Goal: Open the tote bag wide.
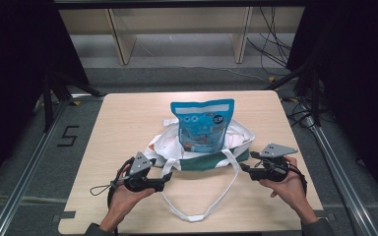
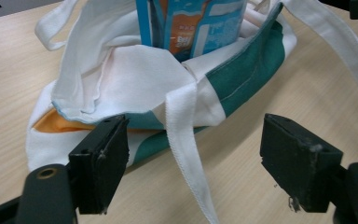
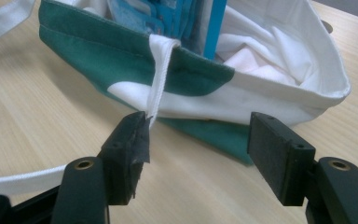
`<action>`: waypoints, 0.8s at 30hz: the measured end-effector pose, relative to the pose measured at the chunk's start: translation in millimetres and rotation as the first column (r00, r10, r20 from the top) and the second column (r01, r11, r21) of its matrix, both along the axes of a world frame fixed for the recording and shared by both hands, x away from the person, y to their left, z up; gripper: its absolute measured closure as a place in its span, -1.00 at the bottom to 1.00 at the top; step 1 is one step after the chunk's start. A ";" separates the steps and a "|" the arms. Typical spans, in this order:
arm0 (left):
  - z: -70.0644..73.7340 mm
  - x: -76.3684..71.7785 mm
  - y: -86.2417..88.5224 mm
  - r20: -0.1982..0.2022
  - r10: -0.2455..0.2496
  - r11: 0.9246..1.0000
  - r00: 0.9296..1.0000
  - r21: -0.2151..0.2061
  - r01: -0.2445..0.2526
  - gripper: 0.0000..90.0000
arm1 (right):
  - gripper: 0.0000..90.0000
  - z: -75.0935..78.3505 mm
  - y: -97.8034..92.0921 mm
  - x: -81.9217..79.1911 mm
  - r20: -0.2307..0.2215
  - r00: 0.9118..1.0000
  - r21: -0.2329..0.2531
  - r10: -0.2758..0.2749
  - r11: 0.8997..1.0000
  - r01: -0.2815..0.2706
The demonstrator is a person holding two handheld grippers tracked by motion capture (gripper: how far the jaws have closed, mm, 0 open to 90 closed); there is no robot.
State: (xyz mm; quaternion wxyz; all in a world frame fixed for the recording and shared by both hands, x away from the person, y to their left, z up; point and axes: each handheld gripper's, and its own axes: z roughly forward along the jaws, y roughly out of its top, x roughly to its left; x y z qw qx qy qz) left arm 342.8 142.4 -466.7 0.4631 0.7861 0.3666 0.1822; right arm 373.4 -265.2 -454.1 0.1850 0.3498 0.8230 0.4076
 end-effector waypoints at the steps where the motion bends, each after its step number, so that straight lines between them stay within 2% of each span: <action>1: -0.6 -2.2 -0.3 -0.004 -0.001 1.000 1.000 -0.004 0.001 -0.51 | -0.14 -0.5 -0.4 -0.7 0.011 1.000 -0.005 0.005 1.000 -0.005; 2: -1.2 -3.9 -0.7 -0.001 -0.005 1.000 1.000 -0.009 0.005 -0.52 | -0.15 -0.4 -0.5 -2.6 0.008 1.000 -0.006 -0.001 1.000 0.001; 3: -0.8 -5.8 -0.2 0.008 -0.012 1.000 1.000 0.008 0.012 -0.54 | -0.15 -1.0 -0.4 -4.5 0.015 1.000 -0.003 -0.002 1.000 0.002; 4: -1.7 -8.0 -0.6 0.005 -0.020 1.000 1.000 -0.008 0.020 -0.56 | -0.15 -1.5 1.1 -8.7 -0.004 1.000 0.007 -0.014 1.000 0.014; 5: -2.3 -11.5 -1.1 0.000 -0.017 1.000 1.000 -0.021 0.017 -0.58 | -0.16 -2.2 0.9 -10.5 -0.002 1.000 0.001 -0.006 1.000 0.006; 6: -2.6 -14.3 -0.5 0.006 -0.024 0.999 1.000 -0.024 0.024 -0.60 | -0.16 -3.5 0.3 -11.2 0.017 1.000 -0.002 0.003 1.000 -0.003; 9: -2.7 -22.5 2.0 0.019 -0.040 0.998 0.999 -0.039 0.041 -0.64 | -0.16 -6.6 -0.5 -17.1 0.005 1.000 -0.006 0.020 1.000 -0.020; 10: -2.6 -25.2 2.9 0.025 -0.042 0.998 0.999 -0.039 0.043 -0.64 | -0.17 -8.1 0.6 -20.3 -0.007 1.000 0.006 0.008 1.000 -0.008; 11: -3.1 -27.6 3.4 0.026 -0.037 0.998 0.999 -0.044 0.038 -0.65 | -0.18 -8.2 -1.5 -20.6 0.002 1.000 -0.008 0.021 1.000 -0.021; 13: -4.7 -29.3 6.3 0.037 -0.056 0.998 0.998 -0.033 0.058 -0.66 | -0.19 -10.4 -2.7 -23.5 0.006 1.000 -0.005 0.020 1.000 -0.020; 15: -8.3 -31.9 5.8 0.024 -0.038 0.997 0.999 -0.060 0.039 -0.67 | -0.19 -13.7 -3.5 -26.7 -0.011 1.000 -0.004 0.018 1.000 -0.018; 16: -8.9 -33.3 6.9 0.016 -0.038 0.998 0.999 -0.042 0.038 -0.67 | -0.19 -14.4 -4.4 -27.2 -0.011 1.000 -0.012 0.026 1.000 -0.026; 18: -12.3 -35.0 6.5 0.015 -0.043 0.998 0.999 -0.039 0.044 -0.67 | -0.20 -18.3 -5.2 -29.2 -0.027 0.999 -0.009 0.023 1.000 -0.023; 19: -14.1 -36.4 6.0 0.011 -0.039 0.999 0.999 -0.034 0.039 -0.67 | -0.20 -19.7 -6.1 -29.8 -0.015 1.000 -0.015 0.020 1.000 -0.020; 20: -15.7 -37.8 5.1 0.008 -0.043 0.998 0.999 -0.037 0.043 -0.67 | -0.21 -21.1 -5.3 -32.7 -0.043 0.999 -0.005 0.013 1.000 -0.013; 21: -17.0 -39.5 4.9 0.004 -0.043 0.999 0.999 -0.032 0.043 -0.67 | -0.22 -22.2 -6.9 -32.2 -0.034 0.999 -0.018 0.025 1.000 -0.026; 23: -18.6 -41.6 4.5 0.006 -0.041 0.999 0.999 -0.030 0.041 -0.67 | -0.22 -23.5 -6.0 -35.1 -0.042 0.999 -0.010 0.009 1.000 -0.009; 24: -22.4 -46.6 3.9 0.005 -0.036 0.999 0.999 -0.018 0.036 -0.67 | -0.23 -25.4 -7.5 -36.5 -0.035 0.999 -0.018 0.026 0.999 -0.027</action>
